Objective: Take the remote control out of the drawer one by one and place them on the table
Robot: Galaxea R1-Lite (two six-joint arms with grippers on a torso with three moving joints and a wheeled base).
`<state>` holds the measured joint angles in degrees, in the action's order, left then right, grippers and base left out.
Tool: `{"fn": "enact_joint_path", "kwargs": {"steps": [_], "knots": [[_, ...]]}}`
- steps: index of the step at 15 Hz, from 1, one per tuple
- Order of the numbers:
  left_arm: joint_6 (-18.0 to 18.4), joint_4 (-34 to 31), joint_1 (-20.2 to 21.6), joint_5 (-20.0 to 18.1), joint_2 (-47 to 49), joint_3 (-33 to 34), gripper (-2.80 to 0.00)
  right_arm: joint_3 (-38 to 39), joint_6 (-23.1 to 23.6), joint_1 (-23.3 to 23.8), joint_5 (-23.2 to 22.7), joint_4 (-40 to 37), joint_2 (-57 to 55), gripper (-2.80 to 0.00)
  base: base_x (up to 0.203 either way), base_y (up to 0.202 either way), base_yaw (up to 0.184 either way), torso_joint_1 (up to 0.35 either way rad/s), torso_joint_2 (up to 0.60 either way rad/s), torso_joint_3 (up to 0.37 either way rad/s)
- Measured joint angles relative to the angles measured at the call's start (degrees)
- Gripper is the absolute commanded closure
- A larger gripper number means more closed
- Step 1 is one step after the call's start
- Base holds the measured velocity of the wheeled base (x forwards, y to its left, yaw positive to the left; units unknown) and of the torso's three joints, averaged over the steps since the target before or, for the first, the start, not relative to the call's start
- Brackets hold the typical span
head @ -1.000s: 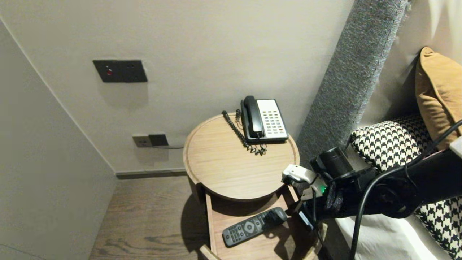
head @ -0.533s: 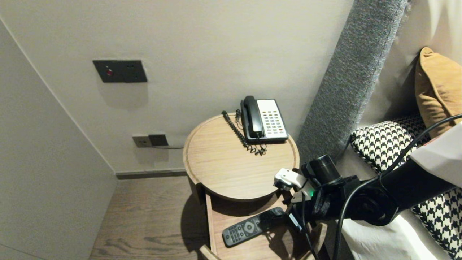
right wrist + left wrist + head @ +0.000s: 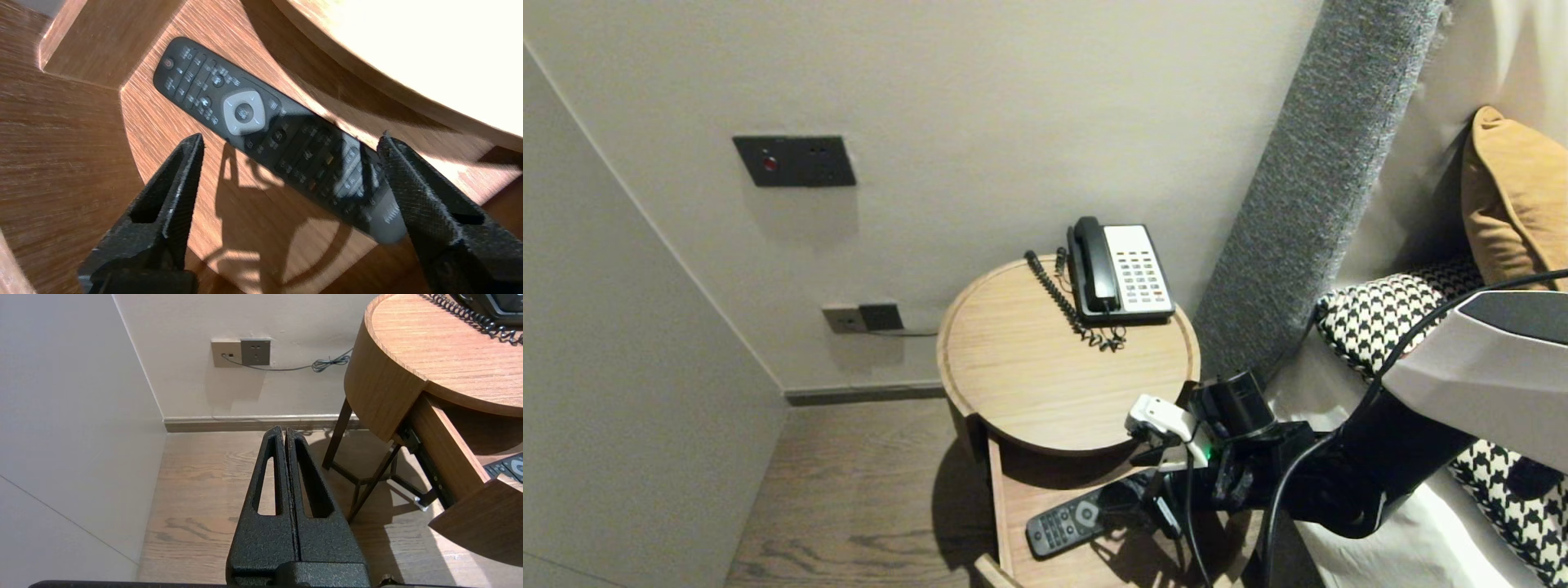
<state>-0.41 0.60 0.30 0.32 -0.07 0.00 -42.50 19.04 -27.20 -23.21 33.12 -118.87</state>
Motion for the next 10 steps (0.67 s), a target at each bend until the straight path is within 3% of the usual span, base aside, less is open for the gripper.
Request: {"fn": "enact_joint_path", "kwargs": {"steps": [10], "knots": [[-0.1,0.1,0.0,0.0,0.0,0.0,0.00,0.6,1.3,-1.3,-6.1,3.1,-3.9,-2.80,0.000,0.000,0.000,0.000,0.00,0.000]]}}
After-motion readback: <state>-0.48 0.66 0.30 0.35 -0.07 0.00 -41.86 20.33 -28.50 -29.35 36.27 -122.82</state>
